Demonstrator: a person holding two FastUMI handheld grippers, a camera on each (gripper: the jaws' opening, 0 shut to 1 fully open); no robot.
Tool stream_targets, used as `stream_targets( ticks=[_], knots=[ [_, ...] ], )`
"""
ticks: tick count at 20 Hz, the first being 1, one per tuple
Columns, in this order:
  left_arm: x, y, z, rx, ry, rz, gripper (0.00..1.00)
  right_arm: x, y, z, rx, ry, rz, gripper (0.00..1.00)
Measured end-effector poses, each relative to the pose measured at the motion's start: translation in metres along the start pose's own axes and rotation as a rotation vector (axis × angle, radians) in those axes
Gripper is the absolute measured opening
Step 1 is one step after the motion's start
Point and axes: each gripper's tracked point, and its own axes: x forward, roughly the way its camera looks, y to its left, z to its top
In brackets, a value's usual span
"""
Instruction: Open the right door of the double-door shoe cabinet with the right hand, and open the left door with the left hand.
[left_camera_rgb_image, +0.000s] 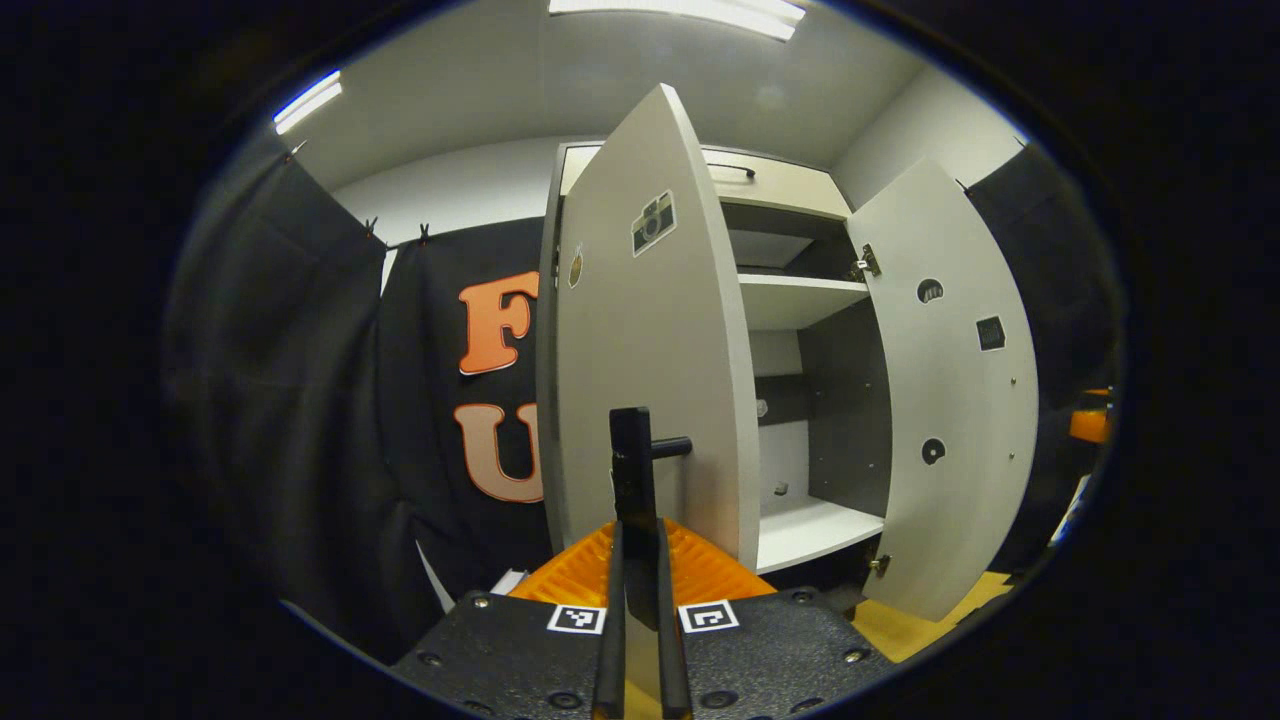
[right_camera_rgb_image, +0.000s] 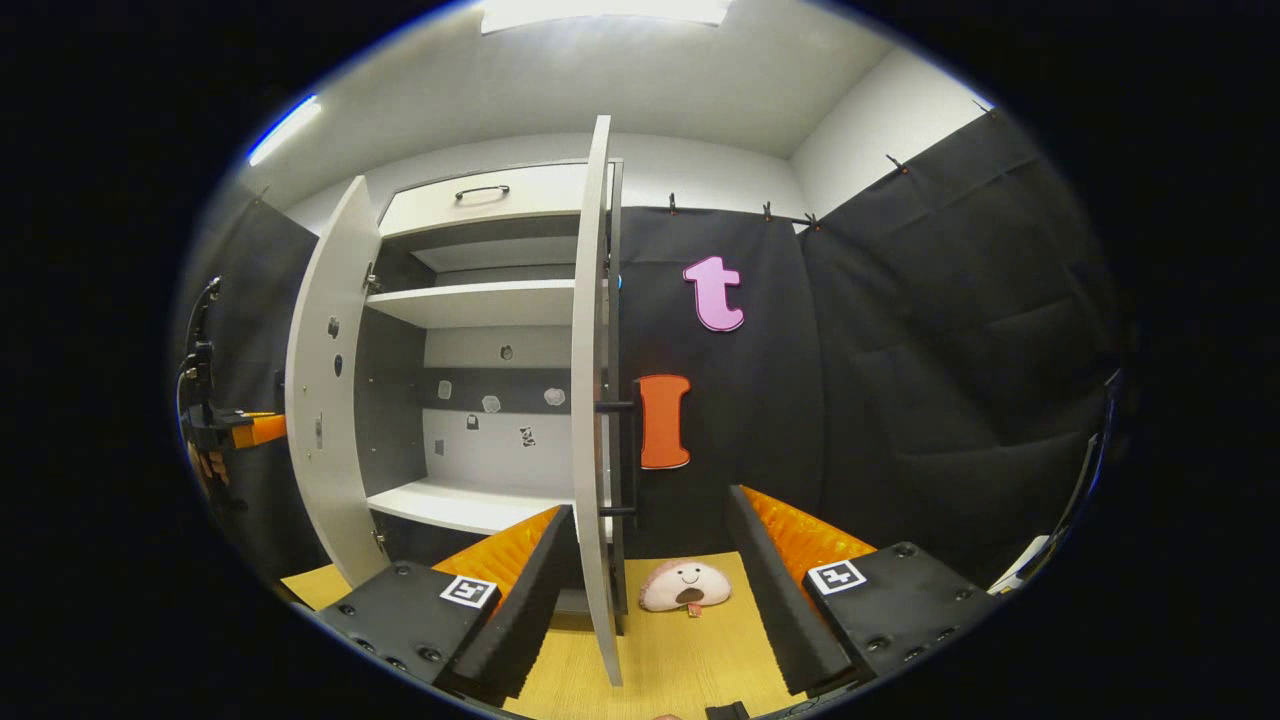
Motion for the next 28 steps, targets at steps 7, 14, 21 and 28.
stream_targets(
  ticks=[7,14,21,28],
  knots=[
    [-0.006,0.019,0.000,-0.046,-0.028,-0.013,0.10,0.005,0.022,0.013,0.002,-0.020,0.005,0.98],
    [-0.010,0.063,-0.005,-0.043,-0.022,-0.058,0.02,0.002,0.052,0.024,0.049,-0.026,-0.012,0.98],
    [-0.011,0.081,-0.007,-0.039,-0.039,-0.157,0.01,-0.015,0.084,0.031,0.071,-0.004,-0.059,0.97],
    [-0.035,0.080,-0.009,0.004,-0.055,-0.178,0.01,-0.034,0.098,0.032,0.020,-0.020,0.046,0.97]
  ],
)
